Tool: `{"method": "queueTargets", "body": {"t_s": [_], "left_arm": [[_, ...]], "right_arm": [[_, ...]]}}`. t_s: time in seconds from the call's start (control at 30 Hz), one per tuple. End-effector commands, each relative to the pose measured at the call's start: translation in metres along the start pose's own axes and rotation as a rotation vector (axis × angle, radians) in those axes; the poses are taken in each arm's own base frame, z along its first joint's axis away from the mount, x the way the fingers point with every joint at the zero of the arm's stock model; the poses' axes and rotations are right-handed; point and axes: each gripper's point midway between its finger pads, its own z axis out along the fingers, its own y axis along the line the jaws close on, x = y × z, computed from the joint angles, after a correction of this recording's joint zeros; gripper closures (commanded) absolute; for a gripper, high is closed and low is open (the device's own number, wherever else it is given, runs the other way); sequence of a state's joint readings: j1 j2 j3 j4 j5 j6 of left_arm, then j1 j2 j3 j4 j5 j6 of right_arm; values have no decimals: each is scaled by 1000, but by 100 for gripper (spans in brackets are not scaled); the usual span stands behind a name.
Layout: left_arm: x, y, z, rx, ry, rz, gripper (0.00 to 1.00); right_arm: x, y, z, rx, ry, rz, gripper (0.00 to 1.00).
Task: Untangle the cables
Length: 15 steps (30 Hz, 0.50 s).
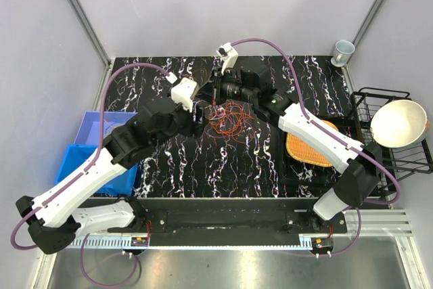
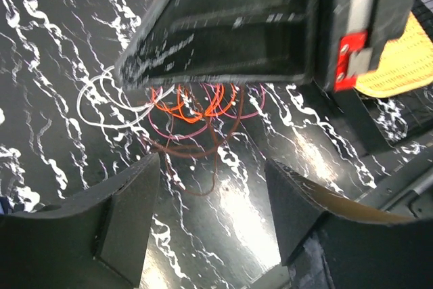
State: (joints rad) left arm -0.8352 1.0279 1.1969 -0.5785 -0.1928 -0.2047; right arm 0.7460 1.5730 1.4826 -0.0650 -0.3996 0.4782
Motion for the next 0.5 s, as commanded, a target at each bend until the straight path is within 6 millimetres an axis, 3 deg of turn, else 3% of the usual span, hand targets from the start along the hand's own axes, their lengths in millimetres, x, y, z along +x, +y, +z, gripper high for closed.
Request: {"method": "queueTargets", "body": {"t_s": [0.0, 0.17, 0.4, 0.47], "left_arm": [[-44, 3, -4, -47, -137, 35, 34], [-43, 3, 9, -67, -118, 52, 39], [-37, -1, 22, -71, -94, 61, 55], [-35, -2, 26, -75, -86, 65, 65]], "right_arm": [[-18, 14, -6, -11, -48, -12, 100], [-18, 16, -8, -15, -51, -8, 100], [-20, 19, -10, -21, -54, -1, 100], [-21, 19, -12, -18, -58, 2, 100]]}}
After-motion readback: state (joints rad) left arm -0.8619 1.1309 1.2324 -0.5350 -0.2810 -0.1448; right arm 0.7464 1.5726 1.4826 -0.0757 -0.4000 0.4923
